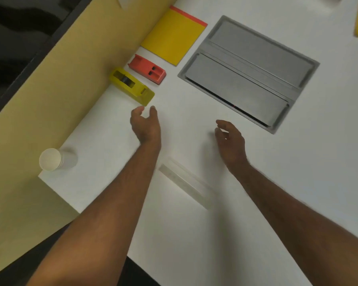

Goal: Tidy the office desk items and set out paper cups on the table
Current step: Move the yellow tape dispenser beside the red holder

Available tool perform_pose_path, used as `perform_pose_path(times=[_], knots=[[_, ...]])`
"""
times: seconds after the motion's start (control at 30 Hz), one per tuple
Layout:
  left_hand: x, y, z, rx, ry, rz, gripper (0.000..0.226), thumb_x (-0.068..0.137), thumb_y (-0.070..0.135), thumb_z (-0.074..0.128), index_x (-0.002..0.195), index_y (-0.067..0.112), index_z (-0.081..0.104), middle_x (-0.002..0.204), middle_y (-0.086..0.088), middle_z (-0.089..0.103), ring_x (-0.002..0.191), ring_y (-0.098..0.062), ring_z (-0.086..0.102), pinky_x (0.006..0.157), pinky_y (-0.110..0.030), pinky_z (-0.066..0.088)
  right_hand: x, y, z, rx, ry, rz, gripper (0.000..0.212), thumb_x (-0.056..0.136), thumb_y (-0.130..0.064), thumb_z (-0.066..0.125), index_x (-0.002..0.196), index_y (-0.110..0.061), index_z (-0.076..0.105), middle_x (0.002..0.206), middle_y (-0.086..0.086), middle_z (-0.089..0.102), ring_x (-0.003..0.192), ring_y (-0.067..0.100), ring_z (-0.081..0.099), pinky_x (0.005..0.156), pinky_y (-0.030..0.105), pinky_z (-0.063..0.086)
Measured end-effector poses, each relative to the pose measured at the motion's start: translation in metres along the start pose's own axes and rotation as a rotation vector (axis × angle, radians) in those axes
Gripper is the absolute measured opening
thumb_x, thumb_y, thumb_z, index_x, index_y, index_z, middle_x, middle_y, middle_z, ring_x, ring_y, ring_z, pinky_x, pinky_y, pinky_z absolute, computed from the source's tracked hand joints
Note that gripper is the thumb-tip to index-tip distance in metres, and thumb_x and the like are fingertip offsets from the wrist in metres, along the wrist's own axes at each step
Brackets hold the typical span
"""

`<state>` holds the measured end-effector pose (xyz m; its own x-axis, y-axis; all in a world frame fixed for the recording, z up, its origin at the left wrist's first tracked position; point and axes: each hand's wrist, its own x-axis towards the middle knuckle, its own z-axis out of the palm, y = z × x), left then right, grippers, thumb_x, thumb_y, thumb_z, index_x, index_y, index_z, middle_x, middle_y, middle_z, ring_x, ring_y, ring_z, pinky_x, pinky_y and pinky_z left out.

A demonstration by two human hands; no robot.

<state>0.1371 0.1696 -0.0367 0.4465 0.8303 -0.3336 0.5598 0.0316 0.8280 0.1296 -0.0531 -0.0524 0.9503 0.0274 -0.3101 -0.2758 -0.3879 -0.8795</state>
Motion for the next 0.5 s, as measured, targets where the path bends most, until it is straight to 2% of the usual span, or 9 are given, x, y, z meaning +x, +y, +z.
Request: perform_pose_path(times=[0.07,0.13,0.3,0.43,0.5], knots=[[-0.037,-0.004,0.006,0.026,-0.057,0.046,0.038,0.093,0.029,0.067,0.127,0.012,0.060,0.134,-0.007,0.059,0.122,-0.023,0.058,0.106,-0.034,0.048,-0.021,0.015,-0.023,-0.038,0.041,-0.031,0.029,0.103,-0.018,0.055,0.130,-0.015,0.064,0.129,0.000,0.065,0.100,0.005,0.063,0.088,0.007,0.046],[-0.078,-0.008,0.014,0.050,-0.127,0.080,0.036,0.093,0.029,0.067,0.125,0.013,0.061,0.133,-0.007,0.060,0.121,-0.022,0.059,0.100,-0.027,0.048,-0.044,0.031,-0.048,-0.061,0.082,-0.027,0.028,0.103,-0.018,0.055,0.130,-0.015,0.064,0.129,-0.001,0.065,0.100,0.002,0.062,0.088,0.007,0.044],[-0.172,-0.024,0.033,0.157,-0.294,0.152,0.036,0.094,0.031,0.066,0.126,0.014,0.060,0.132,-0.005,0.061,0.122,-0.021,0.057,0.104,-0.035,0.049,-0.101,0.069,-0.101,-0.048,0.176,0.024,0.028,0.102,-0.012,0.056,0.128,-0.014,0.066,0.127,0.003,0.065,0.097,0.007,0.064,0.079,0.000,0.042],[-0.266,-0.050,0.051,0.276,-0.509,0.286,0.038,0.094,0.031,0.065,0.127,0.014,0.059,0.131,-0.003,0.060,0.124,-0.020,0.054,0.099,-0.024,0.042,-0.153,0.110,-0.161,-0.055,0.267,0.088,0.029,0.102,-0.013,0.054,0.129,-0.015,0.066,0.124,-0.002,0.062,0.106,0.013,0.065,0.080,0.001,0.044],[-0.309,-0.066,0.060,0.345,-0.600,0.361,0.038,0.095,0.031,0.064,0.128,0.013,0.058,0.131,-0.003,0.059,0.125,-0.020,0.053,0.098,-0.024,0.041,-0.178,0.134,-0.190,-0.069,0.312,0.123,0.030,0.102,-0.015,0.053,0.130,-0.016,0.065,0.124,-0.004,0.062,0.109,0.013,0.064,0.086,0.007,0.048]])
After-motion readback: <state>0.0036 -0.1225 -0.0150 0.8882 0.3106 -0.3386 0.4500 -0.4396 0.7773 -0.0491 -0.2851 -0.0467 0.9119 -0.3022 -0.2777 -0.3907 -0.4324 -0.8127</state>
